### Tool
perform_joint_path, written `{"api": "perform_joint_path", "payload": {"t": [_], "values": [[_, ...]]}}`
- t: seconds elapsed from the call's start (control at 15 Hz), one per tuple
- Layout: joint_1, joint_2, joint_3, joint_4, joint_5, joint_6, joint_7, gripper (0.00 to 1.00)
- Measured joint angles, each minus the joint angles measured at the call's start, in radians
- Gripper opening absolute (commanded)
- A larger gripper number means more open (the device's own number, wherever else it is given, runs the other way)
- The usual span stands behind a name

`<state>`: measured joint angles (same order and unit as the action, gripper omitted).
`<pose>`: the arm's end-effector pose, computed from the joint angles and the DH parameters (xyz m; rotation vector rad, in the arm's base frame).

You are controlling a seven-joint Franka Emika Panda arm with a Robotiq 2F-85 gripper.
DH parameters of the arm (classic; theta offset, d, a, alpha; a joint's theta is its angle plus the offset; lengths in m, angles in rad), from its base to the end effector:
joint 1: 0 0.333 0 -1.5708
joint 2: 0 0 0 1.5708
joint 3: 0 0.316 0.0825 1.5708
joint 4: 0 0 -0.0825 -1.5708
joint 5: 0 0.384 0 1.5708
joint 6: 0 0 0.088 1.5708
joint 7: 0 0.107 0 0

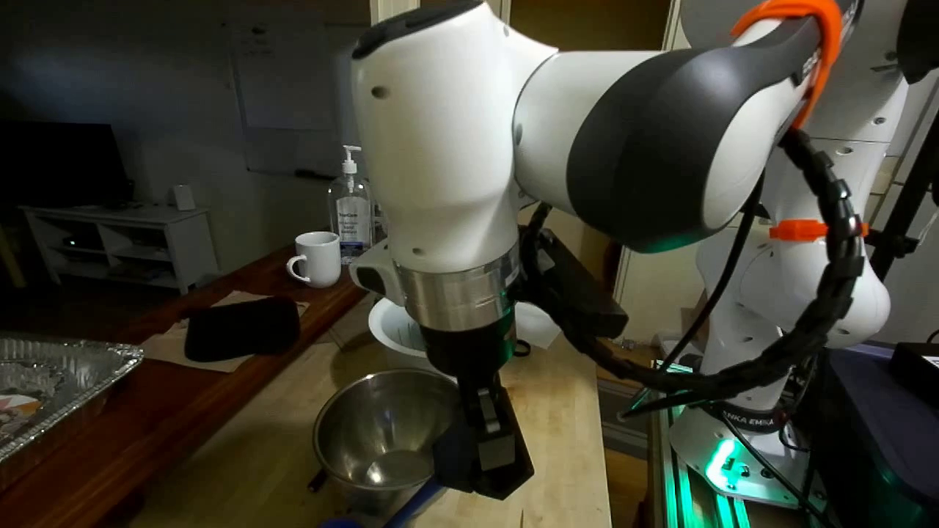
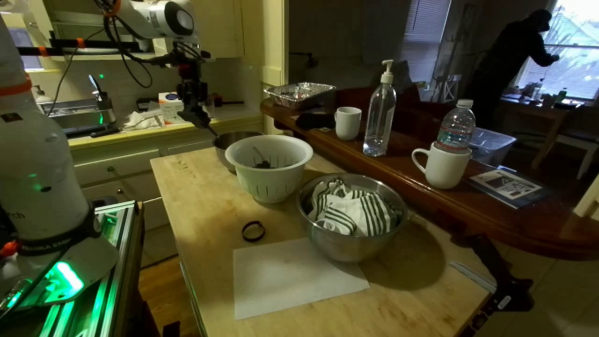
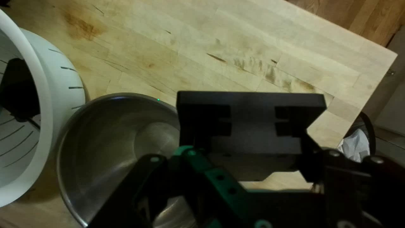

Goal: Put the blue spoon on the top countertop

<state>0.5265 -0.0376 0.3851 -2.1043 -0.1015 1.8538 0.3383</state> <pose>0.3186 0.4001 0.4176 2.7881 0.8785 -0.1642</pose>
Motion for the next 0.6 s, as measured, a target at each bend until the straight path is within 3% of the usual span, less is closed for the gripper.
{"api": "perform_joint_path", "payload": {"t": [0.6], "values": [[-0.020, -0.160, 0.042, -0.065, 0.001, 0.046, -0.005, 0.42]]}}
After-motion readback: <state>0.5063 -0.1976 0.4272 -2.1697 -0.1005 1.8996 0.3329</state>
